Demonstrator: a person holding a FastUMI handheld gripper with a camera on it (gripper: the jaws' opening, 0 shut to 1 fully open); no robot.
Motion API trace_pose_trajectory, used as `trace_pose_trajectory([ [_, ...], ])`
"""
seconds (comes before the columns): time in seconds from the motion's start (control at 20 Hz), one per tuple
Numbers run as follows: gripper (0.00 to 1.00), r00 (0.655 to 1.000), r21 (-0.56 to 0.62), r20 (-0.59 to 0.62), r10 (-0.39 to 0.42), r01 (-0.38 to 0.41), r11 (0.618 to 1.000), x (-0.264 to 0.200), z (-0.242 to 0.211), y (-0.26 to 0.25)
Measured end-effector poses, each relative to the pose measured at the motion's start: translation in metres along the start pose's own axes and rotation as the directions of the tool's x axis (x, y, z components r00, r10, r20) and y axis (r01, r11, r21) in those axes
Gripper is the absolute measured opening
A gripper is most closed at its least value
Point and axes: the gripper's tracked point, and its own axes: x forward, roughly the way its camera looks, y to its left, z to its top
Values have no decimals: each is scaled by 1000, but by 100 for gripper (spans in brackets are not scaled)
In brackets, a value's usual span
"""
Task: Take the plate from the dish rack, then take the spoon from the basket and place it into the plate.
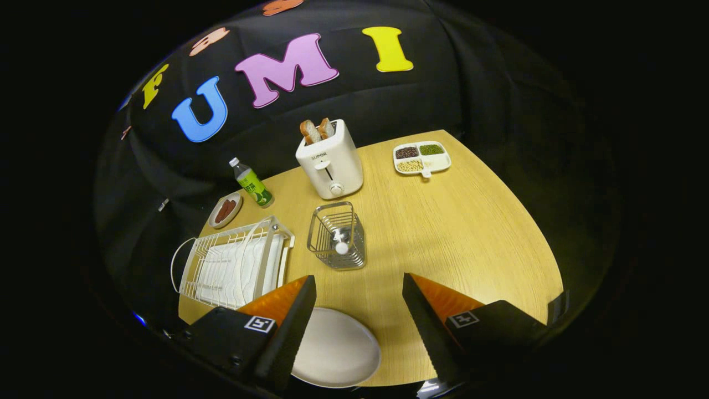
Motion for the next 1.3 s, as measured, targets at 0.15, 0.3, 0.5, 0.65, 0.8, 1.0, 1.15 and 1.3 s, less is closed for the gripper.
trace_pose_trajectory([
  [0.15, 97, 1000, -14, -16, 2, -2, 1000, 22, 6, 1],
  [0.3, 97, 1000, -10, -25, 6, -6, 1000, 41, 12, 1],
  [0.5, 89, 999, -10, -34, 33, -33, 999, 58, 14, 9],
  [0.65, 63, 999, -21, -24, 24, -25, 999, 66, 13, 10],
  [0.8, 31, 999, -11, -47, 16, -17, 1000, 71, 6, 13],
  [1.0, 13, 999, 4, -51, 17, -17, 1000, 69, 9, 16],
  [1.15, 11, 1000, 11, -25, 5, -4, 1000, 60, 15, 15],
  [1.3, 11, 1000, 13, -2, 4, -4, 1000, 45, 22, 14],
])
